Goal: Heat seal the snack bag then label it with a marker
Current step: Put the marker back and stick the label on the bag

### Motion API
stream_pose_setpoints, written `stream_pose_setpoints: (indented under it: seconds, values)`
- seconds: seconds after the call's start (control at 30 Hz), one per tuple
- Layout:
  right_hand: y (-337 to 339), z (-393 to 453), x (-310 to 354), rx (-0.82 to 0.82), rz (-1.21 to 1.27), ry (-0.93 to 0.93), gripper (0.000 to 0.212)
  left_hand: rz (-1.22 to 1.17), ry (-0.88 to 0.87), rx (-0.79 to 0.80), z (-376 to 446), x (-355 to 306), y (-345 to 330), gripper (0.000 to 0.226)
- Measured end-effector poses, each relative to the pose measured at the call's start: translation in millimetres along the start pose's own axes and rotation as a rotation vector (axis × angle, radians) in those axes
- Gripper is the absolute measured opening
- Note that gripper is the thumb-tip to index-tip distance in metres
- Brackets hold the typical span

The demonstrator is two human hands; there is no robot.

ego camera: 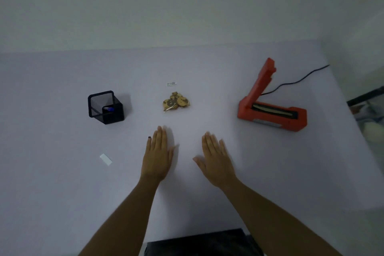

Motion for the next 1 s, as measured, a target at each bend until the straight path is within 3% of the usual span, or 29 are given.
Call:
stream_pose_setpoints:
  seconds: [0.23, 0.4, 0.53, 0.63, 0.73, 1.0]
  values:
    - [25, -70, -44, -0.069, -0.005, -0.200, 0.082, -0.022, -0.079, -0.012, -20, -33, 12, 0.084]
    - [77, -79, -141, -0.184, -0.048, -0.362, 0.083, -0.031, -0.142, -0.076, 7, -78, 33, 0.084]
    - [115, -68, -228, -0.223, -0.124, -0.439, 0.085, -0.097, -0.172, -0.154, 44, -128, 53, 0.068]
    - [125, -54, -273, -0.200, -0.152, -0.431, 0.083, -0.160, -0.176, -0.192, 65, -171, 56, 0.058]
    - [121, -37, -297, -0.164, -0.175, -0.379, 0.063, -0.196, -0.170, -0.190, 80, -208, 44, 0.057]
    - [92, -23, -315, -0.087, -0.142, -0.264, 0.057, -0.285, -0.095, -0.126, 91, -265, 7, 0.062]
Point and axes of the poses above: each hand's wrist, its own z-axis towards the middle knuckle, its own y-axis out of the back of the hand, x = y × z, the point moved 5 cm from there along z, towards the middle knuckle, and after that the axes turned 10 degrees about -x, right-handed, at the moved point
